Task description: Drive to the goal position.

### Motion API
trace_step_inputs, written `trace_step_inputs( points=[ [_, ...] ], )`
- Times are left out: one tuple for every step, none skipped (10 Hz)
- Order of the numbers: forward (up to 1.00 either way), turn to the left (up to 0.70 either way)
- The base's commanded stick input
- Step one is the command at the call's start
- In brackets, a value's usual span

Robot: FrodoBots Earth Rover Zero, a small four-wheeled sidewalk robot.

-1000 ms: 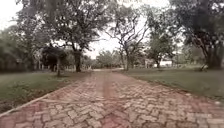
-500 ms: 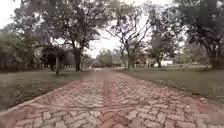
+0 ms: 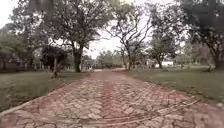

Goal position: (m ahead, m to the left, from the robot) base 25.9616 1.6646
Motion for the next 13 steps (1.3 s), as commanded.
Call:
trace_step_inputs(
  points=[
    [0.7, 0.0],
    [0.7, 0.0],
    [0.7, 0.0],
    [0.7, 0.0],
    [0.7, 0.0],
    [0.7, 0.0],
    [0.7, 0.12],
    [0.7, 0.3],
    [0.7, 0.22],
    [0.7, 0.04],
    [0.7, 0.0],
    [0.7, 0.0],
    [0.7, 0.0]
  ],
)
